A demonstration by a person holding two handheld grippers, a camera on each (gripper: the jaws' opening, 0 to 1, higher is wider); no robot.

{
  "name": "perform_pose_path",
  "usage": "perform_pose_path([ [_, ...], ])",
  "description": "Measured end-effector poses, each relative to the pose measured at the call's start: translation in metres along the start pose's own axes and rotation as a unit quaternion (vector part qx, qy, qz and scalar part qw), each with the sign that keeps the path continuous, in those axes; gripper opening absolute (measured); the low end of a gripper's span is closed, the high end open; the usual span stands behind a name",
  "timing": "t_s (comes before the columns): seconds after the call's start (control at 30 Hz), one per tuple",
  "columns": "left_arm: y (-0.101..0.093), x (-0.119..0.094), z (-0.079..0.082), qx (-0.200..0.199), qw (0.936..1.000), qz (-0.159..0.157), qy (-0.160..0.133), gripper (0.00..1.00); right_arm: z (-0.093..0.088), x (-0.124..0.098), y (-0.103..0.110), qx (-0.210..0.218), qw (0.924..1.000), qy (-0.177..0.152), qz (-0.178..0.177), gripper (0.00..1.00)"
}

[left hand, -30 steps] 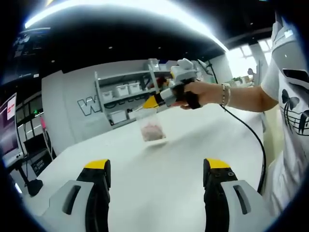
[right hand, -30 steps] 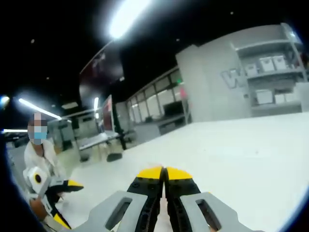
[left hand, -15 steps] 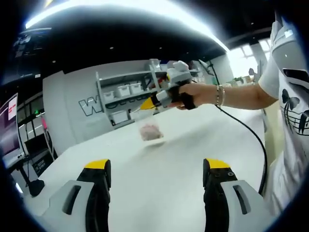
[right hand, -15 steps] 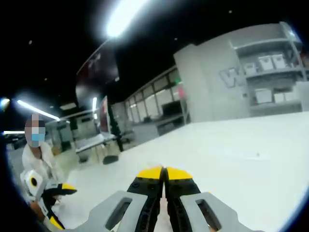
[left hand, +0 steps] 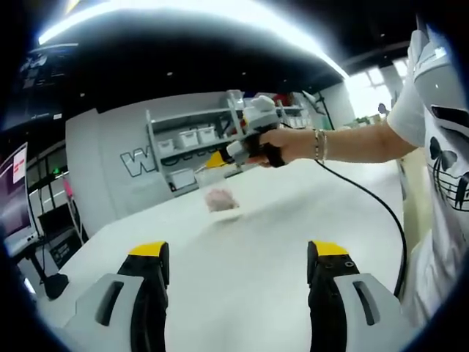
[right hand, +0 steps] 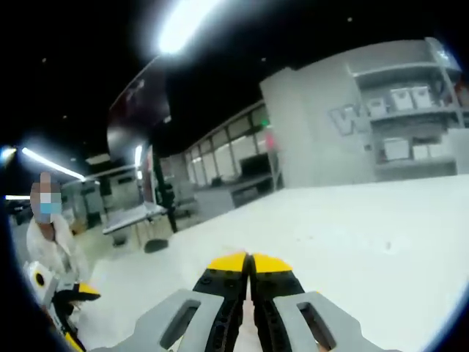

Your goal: Open the resealable bag by pulling the two sides of the seal apart until the entire bag opening is separated and visibly accessible.

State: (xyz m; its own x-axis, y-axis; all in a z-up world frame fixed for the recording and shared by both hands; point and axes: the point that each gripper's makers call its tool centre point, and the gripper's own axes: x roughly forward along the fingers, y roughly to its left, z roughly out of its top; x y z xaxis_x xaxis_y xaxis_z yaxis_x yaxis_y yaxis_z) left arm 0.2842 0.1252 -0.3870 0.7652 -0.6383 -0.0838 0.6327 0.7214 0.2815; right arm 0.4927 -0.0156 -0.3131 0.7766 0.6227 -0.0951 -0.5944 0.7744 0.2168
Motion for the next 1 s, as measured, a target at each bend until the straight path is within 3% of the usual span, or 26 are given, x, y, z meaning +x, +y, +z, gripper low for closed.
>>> perform_pose_path([
  [1.0,0.007,0.004,0.001,-0.009,1.0,0.002,-0.003,0.75,0.008,0.043,-0.047,-0.009,0.9986,0.016,-0.049,0.0],
])
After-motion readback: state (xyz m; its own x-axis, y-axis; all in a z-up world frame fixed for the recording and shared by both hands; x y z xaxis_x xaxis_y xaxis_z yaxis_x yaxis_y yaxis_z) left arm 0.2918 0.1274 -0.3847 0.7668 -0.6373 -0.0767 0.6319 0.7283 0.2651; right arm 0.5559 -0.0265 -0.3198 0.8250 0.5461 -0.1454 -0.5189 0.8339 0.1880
